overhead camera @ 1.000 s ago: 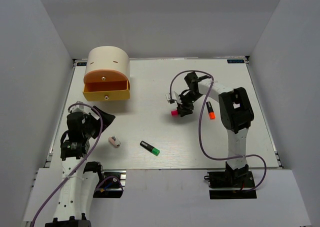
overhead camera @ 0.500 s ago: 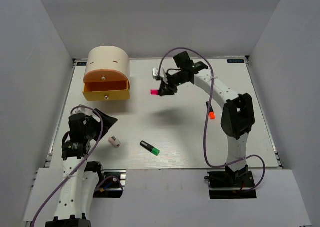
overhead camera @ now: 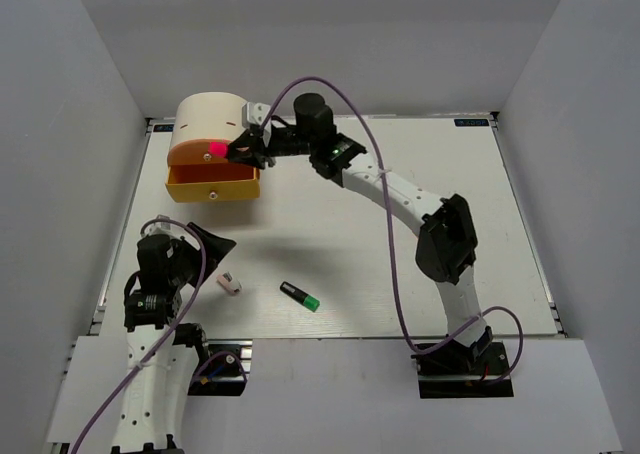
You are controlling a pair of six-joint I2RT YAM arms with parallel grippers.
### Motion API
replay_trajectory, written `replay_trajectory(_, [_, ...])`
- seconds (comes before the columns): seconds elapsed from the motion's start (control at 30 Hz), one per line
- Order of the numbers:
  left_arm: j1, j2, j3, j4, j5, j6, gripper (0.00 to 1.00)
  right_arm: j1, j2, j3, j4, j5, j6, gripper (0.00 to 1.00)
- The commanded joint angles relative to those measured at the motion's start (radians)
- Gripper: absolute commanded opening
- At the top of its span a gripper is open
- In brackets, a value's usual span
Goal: Sort the stationery into containers
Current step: Place the pen in the drawer.
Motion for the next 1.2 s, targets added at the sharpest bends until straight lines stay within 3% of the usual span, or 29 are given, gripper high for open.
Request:
replay_trajectory(0.0, [-0.003, -0.017, -0.008, -0.025, 0.008, -0.015, 0.93, 0.035, 0.055, 0.036, 0.242, 0.051, 0.093, 0.03])
replay_trajectory(0.2, [-0.003, -0.026, -0.008, -0.034, 0.008, -0.015, 0.93, 0.061, 0.158, 0.085, 0.397, 0.137, 0.157, 0.04])
replay_trajectory(0.47, [-0.003, -0.037, -0.008, -0.024, 0.039, -0.015, 0.93, 0.061, 0.201, 0.05, 0.406, 0.199, 0.108, 0.09])
replay_trajectory(0.93, [-0.003, -0.028, 0.001, 0.007, 0.085, -0.006, 0.93, 0.056, 0.213, -0.033, 0.403, 0.24, 0.019, 0.38])
replay_trajectory(1.17, [-0.003, -0.037, 0.01, 0.027, 0.126, 0.004, 0.95, 0.053, 0.196, -0.054, 0.392, 0.249, -0.005, 0.47])
